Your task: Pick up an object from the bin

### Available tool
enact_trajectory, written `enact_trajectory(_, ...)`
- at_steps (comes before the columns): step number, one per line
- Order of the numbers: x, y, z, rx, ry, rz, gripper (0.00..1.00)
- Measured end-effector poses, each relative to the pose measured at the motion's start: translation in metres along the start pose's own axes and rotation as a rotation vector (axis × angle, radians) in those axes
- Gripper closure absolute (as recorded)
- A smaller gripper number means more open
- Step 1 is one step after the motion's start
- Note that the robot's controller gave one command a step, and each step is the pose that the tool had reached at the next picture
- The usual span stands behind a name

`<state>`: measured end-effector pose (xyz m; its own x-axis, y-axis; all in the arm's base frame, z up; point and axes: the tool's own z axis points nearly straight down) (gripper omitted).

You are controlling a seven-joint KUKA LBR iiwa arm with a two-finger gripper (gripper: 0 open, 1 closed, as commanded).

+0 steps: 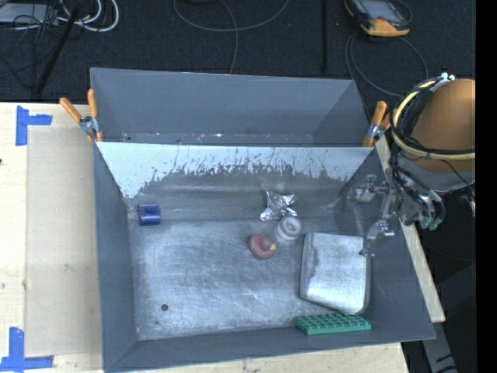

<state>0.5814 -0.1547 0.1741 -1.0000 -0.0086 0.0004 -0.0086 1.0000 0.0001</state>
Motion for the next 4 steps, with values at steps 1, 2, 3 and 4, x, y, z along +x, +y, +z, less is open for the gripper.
enact_trajectory(1,-0.026,0.036,0.073,0.004,-0.002,-0.184,0.0)
enact_trajectory(2,-0.036,0.125,0.047,-0.004,-0.007,-0.225,0.0)
enact_trajectory(3,-0.04,0.123,0.101,0.0,0.002,-0.409,0.0)
enact_trajectory(4,-0.04,0.185,0.1,-0.001,-0.005,-0.364,0.0)
